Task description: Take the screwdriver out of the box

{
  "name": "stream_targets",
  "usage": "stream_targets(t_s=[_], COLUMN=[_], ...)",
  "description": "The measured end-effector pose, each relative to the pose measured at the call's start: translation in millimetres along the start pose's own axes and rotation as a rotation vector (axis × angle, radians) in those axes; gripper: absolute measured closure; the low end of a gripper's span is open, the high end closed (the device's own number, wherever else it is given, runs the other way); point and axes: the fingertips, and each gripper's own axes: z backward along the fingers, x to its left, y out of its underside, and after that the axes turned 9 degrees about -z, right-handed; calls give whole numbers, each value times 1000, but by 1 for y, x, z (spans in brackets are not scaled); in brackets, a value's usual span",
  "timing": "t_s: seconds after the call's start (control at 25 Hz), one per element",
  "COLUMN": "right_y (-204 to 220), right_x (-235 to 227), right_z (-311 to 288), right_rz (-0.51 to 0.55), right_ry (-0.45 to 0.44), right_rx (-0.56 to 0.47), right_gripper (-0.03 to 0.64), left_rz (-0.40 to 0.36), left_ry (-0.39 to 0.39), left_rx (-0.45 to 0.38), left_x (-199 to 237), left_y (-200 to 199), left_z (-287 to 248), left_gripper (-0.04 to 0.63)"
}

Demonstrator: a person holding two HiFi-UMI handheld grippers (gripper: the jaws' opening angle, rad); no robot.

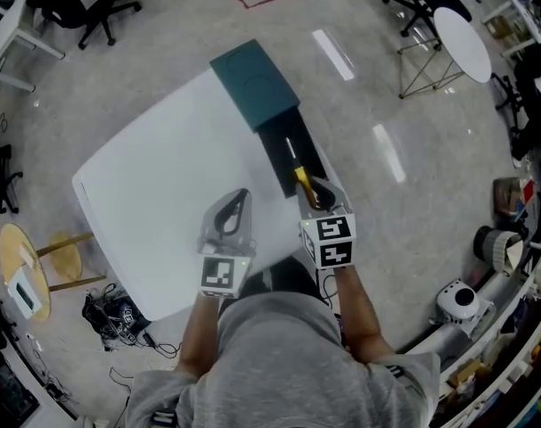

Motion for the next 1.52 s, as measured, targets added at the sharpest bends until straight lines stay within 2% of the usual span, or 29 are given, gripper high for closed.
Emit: stream_targets(t_s=[0.24,0.68,1.52], right_y=[-10,-16,1], right_x=[32,103,261], right_z=[6,1,-50], right_rz=[49,147,352], right_ry=[-46,-160,-438], right_rx=[-20,-17,80], right_gripper=[543,543,542], left_rz=[-9,21,124], left_ry=[-53,-196,-502], left_rx=[-19,-24,38], left_x=[13,52,147], left_y=[-6,0,51], left_z=[28,85,185], left_gripper=[583,583,583])
